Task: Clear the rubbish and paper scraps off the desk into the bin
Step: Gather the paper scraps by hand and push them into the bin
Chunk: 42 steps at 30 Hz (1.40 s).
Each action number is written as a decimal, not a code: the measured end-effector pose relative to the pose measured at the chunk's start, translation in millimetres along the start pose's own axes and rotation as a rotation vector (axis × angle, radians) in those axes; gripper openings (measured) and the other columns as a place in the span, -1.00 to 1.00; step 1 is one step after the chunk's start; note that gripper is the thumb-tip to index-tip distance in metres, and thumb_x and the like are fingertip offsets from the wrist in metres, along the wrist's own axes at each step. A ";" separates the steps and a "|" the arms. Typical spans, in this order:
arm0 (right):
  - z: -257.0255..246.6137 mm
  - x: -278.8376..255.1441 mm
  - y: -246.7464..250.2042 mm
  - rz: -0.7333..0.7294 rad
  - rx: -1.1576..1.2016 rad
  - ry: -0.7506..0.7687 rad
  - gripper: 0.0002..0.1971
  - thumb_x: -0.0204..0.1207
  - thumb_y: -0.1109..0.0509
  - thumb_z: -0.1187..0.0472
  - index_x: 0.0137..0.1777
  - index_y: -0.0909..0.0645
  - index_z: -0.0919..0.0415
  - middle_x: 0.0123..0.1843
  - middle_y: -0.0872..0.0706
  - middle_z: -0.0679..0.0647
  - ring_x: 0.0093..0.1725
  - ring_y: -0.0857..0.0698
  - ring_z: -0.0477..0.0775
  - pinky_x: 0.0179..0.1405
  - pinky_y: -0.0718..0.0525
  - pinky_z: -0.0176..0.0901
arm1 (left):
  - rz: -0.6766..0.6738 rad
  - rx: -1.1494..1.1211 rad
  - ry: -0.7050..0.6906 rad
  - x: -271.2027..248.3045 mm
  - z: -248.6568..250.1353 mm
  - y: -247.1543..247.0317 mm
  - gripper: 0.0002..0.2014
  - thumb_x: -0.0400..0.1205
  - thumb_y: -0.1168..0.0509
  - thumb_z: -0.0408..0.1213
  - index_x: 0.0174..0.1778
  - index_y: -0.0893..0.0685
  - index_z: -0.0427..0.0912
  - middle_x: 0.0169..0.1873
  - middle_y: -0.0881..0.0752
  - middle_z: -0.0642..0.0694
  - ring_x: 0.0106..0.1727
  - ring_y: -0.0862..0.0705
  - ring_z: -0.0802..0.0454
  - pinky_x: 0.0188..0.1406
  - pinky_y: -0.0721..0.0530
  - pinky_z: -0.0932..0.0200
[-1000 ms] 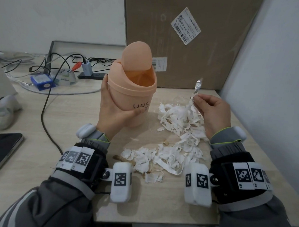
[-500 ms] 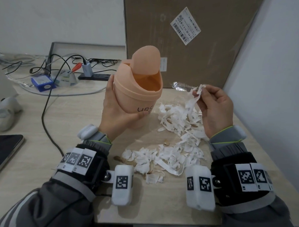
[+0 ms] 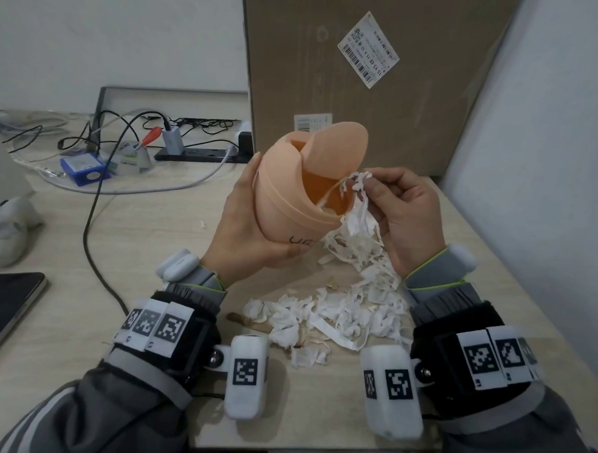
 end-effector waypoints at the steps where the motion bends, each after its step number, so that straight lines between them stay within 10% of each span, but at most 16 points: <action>1: 0.4 -0.7 -0.9 -0.006 -0.028 0.013 -0.83 0.46 -0.39 0.49 -0.21 -0.70 0.21 -0.26 -0.83 0.05 -0.21 -0.79 0.00 -0.13 -0.75 -0.22 | -0.002 -0.012 -0.002 0.0 -0.2 -0.3 0.33 0.09 -0.64 0.20 0.66 0.12 0.34 0.62 -0.24 0.09 0.64 -0.34 0.03 0.59 -0.45 -0.25; 6: 1.1 -5.6 -8.2 -0.075 -0.327 0.144 -0.89 0.37 -0.51 0.46 -0.13 -0.75 0.31 -0.19 -0.82 0.09 -0.13 -0.79 0.04 -0.03 -0.74 -0.16 | -0.024 -0.035 -0.024 -1.0 2.3 -0.6 0.27 0.11 -0.63 0.16 0.57 0.15 0.53 0.58 -0.23 0.18 0.64 -0.34 0.04 0.59 -0.44 -0.24; 14: 0.9 -7.8 -12.6 -0.159 -0.828 0.336 -0.87 0.46 -0.47 0.12 -0.03 -0.77 -0.04 -0.02 -0.73 -0.01 0.05 -0.67 -0.12 0.14 -0.54 -0.45 | -0.011 -0.038 -0.041 -0.4 5.1 -2.2 0.25 0.12 -0.64 0.15 0.53 0.13 0.56 0.60 -0.28 0.10 0.62 -0.36 0.09 0.59 -0.45 -0.21; 17: 7.4 -6.8 -13.7 -0.230 -0.975 0.283 -0.67 0.52 -0.19 -0.15 0.04 -0.76 -0.11 0.12 -0.62 -0.01 0.27 -0.55 0.01 0.37 -0.47 -0.02 | -0.008 -0.047 -0.030 -0.6 2.5 -2.2 0.26 0.13 -0.64 0.14 0.57 0.13 0.50 0.61 -0.29 0.07 0.62 -0.38 0.07 0.58 -0.46 -0.20; 22: -5.5 -10.2 -13.4 -0.142 -0.809 0.325 -0.65 0.63 -0.08 -0.03 0.14 -0.70 -0.03 0.00 -0.61 -0.28 0.18 -0.53 -0.17 0.19 -0.37 -0.60 | 0.007 -0.082 -0.001 0.0 0.6 -1.5 0.30 0.12 -0.64 0.15 0.67 0.07 0.23 0.58 -0.30 0.11 0.61 -0.39 0.08 0.57 -0.49 -0.20; 28: 7.6 -9.8 -18.9 -0.335 -0.896 0.235 -0.64 0.57 0.05 -0.22 0.03 -0.61 -0.39 0.09 -0.58 -0.53 0.32 -0.37 -0.21 0.46 -0.27 -0.03 | 0.041 -0.086 0.029 0.1 -3.6 -0.6 0.38 0.12 -0.65 0.16 0.75 0.08 0.03 0.62 -0.31 0.03 0.62 -0.39 0.06 0.57 -0.48 -0.21; 33: -3.7 -6.1 -7.7 -0.119 -0.740 0.331 -0.73 0.61 -0.19 -0.01 0.07 -0.72 -0.02 0.06 -0.76 -0.15 0.17 -0.64 -0.14 0.15 -0.52 -0.36 | 0.133 -0.081 0.047 2.4 -11.1 3.7 0.36 0.13 -0.67 0.21 0.72 0.08 0.14 0.62 -0.30 0.05 0.62 -0.38 0.08 0.56 -0.49 -0.21; 37: 7.9 -1.5 5.4 0.003 -0.844 0.143 -0.97 0.50 -0.44 0.15 -0.12 -0.71 0.04 -0.18 -0.75 -0.14 -0.27 -0.61 -0.24 -0.23 -0.54 -0.46 | 0.242 -0.074 0.064 4.0 -20.3 10.6 0.31 0.11 -0.68 0.22 0.67 0.05 0.29 0.62 -0.31 0.06 0.62 -0.38 0.01 0.54 -0.49 -0.26; 42: 33.6 -6.9 6.0 -0.296 -1.185 -0.148 -0.56 0.34 -0.54 -0.10 0.21 -0.62 -0.02 0.14 -0.59 -0.14 -0.05 -0.60 -0.08 -0.01 -0.59 -0.19 | 0.291 -0.066 0.068 5.0 -23.7 12.7 0.31 0.12 -0.67 0.25 0.67 0.04 0.26 0.61 -0.34 0.02 0.61 -0.40 -0.02 0.53 -0.50 -0.27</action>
Point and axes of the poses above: each hand's wrist, its own x-axis towards the middle knuckle, its own y-axis out of the back of the hand, z = x × y, the point moved 4 cm from there along x, towards the middle knuckle
